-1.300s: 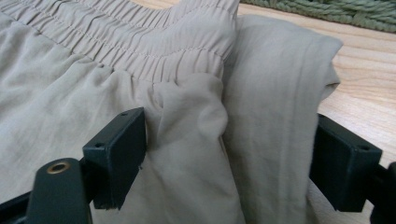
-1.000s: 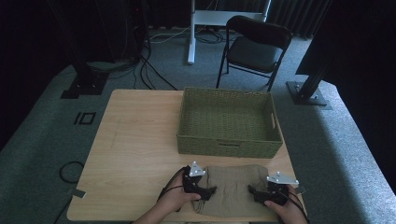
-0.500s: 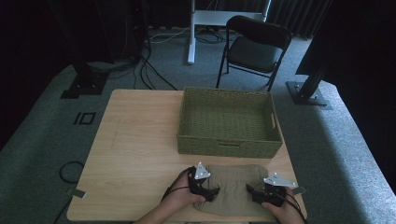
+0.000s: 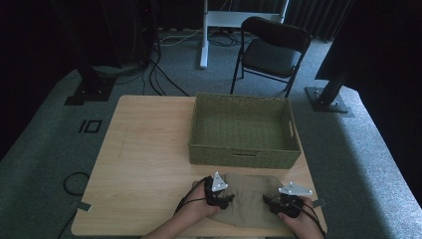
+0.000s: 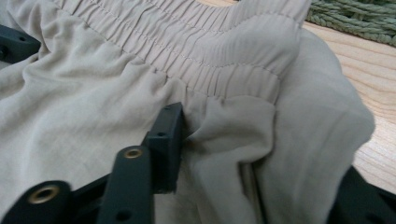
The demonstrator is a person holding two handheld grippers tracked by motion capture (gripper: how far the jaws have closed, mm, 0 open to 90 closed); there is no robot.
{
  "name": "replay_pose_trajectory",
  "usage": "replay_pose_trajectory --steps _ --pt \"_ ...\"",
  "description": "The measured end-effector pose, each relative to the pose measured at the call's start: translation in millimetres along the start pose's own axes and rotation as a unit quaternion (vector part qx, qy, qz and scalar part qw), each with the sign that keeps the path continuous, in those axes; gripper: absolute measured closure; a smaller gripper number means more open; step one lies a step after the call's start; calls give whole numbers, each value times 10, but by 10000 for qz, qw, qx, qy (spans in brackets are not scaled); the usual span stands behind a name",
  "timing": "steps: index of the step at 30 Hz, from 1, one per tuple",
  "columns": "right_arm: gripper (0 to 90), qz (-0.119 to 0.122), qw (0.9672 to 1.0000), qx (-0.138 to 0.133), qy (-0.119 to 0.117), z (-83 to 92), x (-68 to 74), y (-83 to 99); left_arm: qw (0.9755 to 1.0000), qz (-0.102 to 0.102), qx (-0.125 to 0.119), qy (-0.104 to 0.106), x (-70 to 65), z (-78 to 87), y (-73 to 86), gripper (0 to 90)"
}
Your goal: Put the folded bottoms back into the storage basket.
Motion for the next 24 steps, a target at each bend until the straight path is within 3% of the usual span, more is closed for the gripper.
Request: replay_pose_trajectory --steps 7,15,24 --pt "734 -18 10000 10 63 5 2 -37 9993 302 46 230 55 8 -31 659" --pt "765 -169 9998 9 -66 44 -3 -114 9984 428 20 364 109 59 -43 681" --pt "773 -361 9985 -258 -328 157 21 -218 9990 291 -140 314 137 266 -159 701"
Point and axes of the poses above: each handheld gripper's, and its own axes: z roughly backward along the jaws, y roughly out of its underside, x roughly to its left, the point moved 1 cm from there along -z, roughly forward along the jaws, and after that the axes turned 1 degree about -z, right-handed, at the moved point
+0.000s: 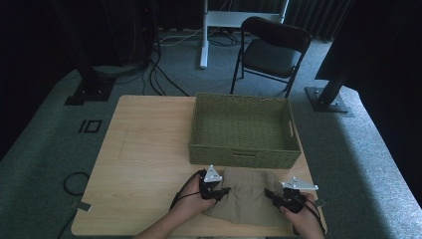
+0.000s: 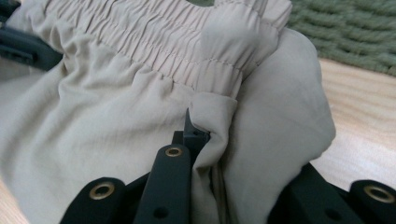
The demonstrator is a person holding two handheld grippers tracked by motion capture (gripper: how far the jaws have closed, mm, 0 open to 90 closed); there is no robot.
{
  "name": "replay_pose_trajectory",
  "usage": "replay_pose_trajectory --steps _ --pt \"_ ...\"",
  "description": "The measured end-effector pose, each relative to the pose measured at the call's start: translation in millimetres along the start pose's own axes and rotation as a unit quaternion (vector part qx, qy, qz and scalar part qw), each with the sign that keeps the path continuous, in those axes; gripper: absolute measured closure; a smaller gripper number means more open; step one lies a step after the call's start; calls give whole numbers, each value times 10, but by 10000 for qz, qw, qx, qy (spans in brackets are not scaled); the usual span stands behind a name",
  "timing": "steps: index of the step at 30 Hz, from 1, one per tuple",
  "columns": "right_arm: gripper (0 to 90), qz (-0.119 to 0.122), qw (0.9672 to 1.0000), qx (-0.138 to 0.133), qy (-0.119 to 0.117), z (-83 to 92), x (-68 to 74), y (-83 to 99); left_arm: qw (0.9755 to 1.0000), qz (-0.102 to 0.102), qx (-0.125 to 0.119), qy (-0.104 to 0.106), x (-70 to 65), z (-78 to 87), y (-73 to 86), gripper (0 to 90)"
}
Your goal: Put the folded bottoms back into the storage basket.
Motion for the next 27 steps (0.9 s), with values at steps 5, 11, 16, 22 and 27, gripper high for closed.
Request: replay_pose_trajectory --steps 5,11,16,22,27 --pt "776 46 9999 -121 -1 63 44 -84 9999 -28 -129 -61 12 71 -54 718" --pt "778 89 9996 -231 -102 146 79 -178 9998 4 -198 -54 17 163 -107 726" --pt "779 63 9994 -282 -166 205 103 -241 9996 16 -265 -44 25 232 -162 729" --pt "779 91 9989 -386 -241 281 130 -339 9991 -3 -417 -53 42 346 -244 729" --pt "779 269 9978 -560 -247 377 178 -484 9983 -31 -573 -74 72 463 -352 729"
Point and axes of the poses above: each handheld gripper's, and its own axes: z roughly backward along the jaws, y roughly out of its underside, x roughly to its left, the point moved 1 cm from there along -z, roughly forward along the jaws, and after that the axes turned 1 degree about -z, right-handed, at the moved point
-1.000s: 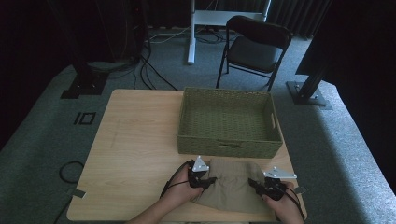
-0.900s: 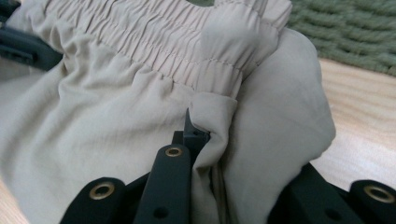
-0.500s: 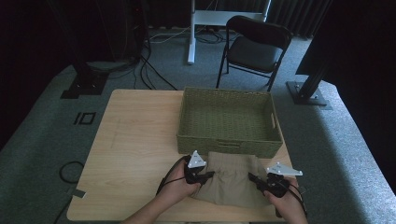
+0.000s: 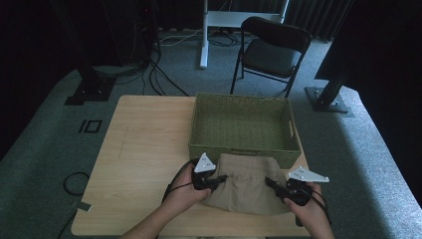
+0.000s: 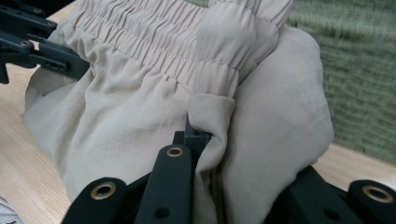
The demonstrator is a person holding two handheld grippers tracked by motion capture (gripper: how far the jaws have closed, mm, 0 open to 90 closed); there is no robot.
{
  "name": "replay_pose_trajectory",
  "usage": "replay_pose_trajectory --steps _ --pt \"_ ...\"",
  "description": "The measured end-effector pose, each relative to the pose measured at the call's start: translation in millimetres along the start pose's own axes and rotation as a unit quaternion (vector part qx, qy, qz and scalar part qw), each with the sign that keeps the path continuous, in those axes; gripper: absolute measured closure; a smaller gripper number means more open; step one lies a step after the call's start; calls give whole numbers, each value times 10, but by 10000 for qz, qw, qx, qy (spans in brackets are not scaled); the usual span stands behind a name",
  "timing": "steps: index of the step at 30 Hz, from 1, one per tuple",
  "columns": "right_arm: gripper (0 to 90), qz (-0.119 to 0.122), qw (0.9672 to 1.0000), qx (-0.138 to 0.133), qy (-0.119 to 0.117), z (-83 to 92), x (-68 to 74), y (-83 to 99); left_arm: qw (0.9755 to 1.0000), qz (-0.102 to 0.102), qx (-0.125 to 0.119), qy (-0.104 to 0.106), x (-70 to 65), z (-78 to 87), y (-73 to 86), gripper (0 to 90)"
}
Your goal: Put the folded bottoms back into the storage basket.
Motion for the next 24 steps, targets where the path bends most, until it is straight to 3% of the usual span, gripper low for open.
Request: replay_pose_trajectory --steps 12,18,24 --pt "778 203 9993 -307 -88 148 25 -370 9992 -193 -318 -112 50 205 -323 728" --pt "779 265 9981 -550 -35 236 16 -577 9978 -369 -501 -208 79 290 -564 728" --pt "779 284 9968 -743 -82 324 -20 -760 9968 -401 -655 -204 113 357 -767 728"
Point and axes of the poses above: each handheld gripper's, and its own axes: z roughly backward along the jaws, y roughly out of its underside, x roughly to its left, the point moved 1 cm from there along -z, roughly forward along the jaws, and after that the axes turned 1 degree about -z, right-handed, at the moved point
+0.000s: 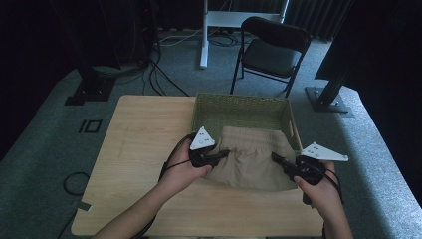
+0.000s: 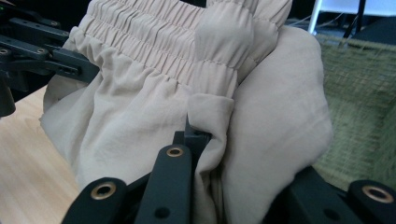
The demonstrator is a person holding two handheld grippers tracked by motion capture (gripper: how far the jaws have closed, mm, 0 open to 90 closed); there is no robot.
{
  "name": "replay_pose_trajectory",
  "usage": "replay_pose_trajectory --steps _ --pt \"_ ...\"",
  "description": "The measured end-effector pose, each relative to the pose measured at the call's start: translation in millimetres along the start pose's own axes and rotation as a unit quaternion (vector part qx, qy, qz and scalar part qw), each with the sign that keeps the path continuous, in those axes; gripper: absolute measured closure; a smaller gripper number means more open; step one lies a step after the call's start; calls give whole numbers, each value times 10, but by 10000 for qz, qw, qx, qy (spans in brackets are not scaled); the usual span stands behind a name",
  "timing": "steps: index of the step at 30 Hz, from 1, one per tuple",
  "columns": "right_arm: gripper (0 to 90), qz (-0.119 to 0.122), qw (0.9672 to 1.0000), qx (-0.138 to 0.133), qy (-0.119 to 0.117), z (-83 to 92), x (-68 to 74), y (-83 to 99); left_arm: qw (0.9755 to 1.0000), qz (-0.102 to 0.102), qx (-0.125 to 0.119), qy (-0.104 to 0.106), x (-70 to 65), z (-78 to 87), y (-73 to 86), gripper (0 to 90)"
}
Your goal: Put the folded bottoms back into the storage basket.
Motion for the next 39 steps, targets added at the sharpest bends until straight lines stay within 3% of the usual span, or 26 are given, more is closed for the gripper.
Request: replay_pose_trajectory --steps 9,21,25,39 --pt "779 40 9998 -214 -3 -29 -94 -323 9996 -77 -273 -53 148 24 -256 728" --pt "779 -49 9992 -385 -46 -210 -270 -627 9981 96 -584 -162 415 -81 -453 730" --pt "779 -81 9994 -344 -30 -292 -351 -706 9981 44 -570 -209 503 -152 -492 731" --pt "778 -210 9996 -175 78 -632 -645 -870 9979 145 -544 -314 817 -469 -563 732"
Point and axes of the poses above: each handheld gripper's, and its own axes: z roughly backward along the jaws, y roughly out of its underside, x roughly to its left, the point moved 1 cm from there along -z, roughly forward along the jaws, and after that the axes turned 1 degree about -z, right-handed, at the moved point
